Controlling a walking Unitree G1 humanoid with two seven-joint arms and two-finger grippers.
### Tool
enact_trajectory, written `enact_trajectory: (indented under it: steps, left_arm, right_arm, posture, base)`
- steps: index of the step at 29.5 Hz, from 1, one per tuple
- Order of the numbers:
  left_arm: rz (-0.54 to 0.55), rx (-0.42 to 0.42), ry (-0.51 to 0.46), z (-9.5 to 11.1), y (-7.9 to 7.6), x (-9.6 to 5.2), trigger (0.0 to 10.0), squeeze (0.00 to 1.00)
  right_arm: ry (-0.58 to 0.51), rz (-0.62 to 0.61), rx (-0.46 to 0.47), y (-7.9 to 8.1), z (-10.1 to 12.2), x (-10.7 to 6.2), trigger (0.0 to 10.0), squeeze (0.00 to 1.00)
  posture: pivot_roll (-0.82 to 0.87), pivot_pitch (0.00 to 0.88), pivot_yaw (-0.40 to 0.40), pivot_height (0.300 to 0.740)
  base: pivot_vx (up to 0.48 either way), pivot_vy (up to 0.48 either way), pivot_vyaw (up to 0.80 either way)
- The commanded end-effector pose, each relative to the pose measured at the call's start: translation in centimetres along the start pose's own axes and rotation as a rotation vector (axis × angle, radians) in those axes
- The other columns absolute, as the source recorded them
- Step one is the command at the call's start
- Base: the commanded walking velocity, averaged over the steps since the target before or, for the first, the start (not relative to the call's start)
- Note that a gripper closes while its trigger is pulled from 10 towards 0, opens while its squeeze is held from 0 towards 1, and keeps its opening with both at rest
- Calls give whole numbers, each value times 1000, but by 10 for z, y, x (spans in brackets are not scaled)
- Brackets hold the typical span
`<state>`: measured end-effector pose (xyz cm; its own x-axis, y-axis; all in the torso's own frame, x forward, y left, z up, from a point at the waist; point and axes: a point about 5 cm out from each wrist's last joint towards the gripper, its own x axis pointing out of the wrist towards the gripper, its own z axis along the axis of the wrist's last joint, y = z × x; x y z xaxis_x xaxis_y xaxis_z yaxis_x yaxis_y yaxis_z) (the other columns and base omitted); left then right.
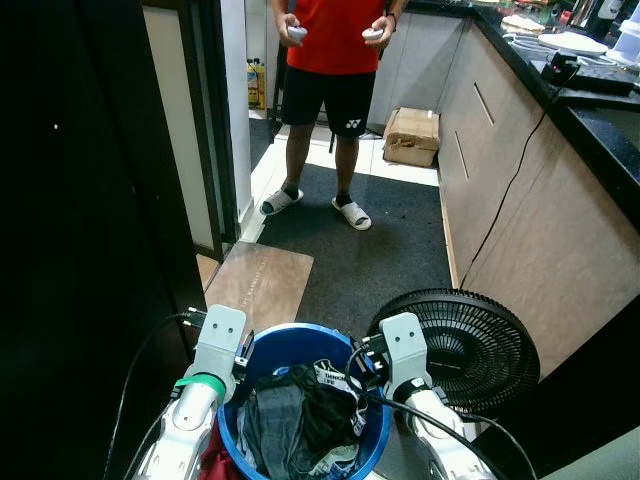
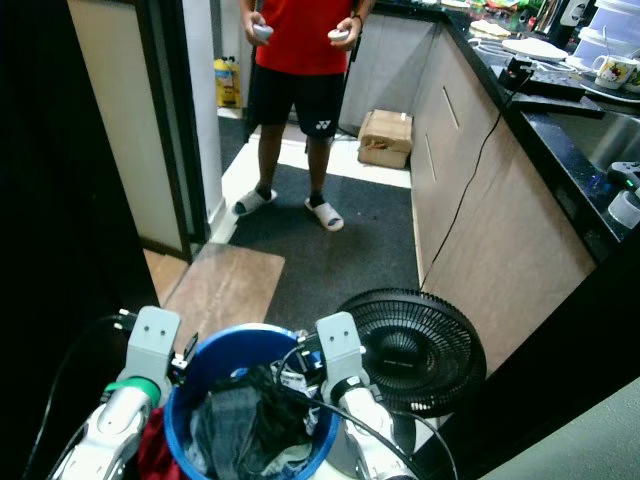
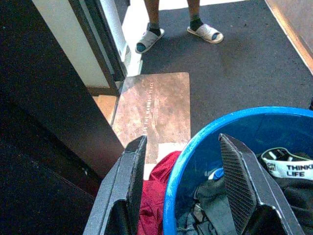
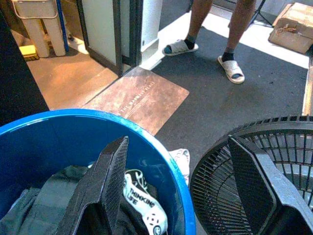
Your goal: Clothes washing
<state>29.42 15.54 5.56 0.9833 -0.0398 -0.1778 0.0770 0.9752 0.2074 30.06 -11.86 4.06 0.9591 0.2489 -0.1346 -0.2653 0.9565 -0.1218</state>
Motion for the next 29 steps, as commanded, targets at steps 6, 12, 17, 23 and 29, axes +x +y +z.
enact_trajectory:
  steps: [6, 12, 17, 23, 29]
  left_arm:
    - [-15, 2, 24, -7, -3, -2, 10000, 0]
    - [-17, 1, 21, -7, -3, -2, 10000, 0]
    - [-16, 2, 22, -7, -3, -2, 10000, 0]
    - [-14, 3, 23, -7, -3, -2, 10000, 0]
    - [1, -37, 4, 3, -2, 1, 10000, 0]
  right_arm:
    - [-8, -16, 7, -4, 3, 1, 10000, 0]
    - [-17, -15, 8, -4, 5, 1, 10000, 0]
    - [-16, -12, 8, -3, 4, 1, 10000, 0]
    - [-17, -8, 8, -3, 5, 1, 10000, 0]
    - [-41, 3, 12, -2, 12, 3, 10000, 0]
  posture:
    - [99, 23, -28, 670]
    - [99, 23, -28, 655]
    - [99, 23, -28, 640]
    - [99, 29, -28, 620]
    - [99, 30, -27, 600]
  base:
    - [0, 0, 0]
    - [0, 0, 0]
    - [0, 0, 0]
    - [0, 0, 0]
    - [0, 0, 0]
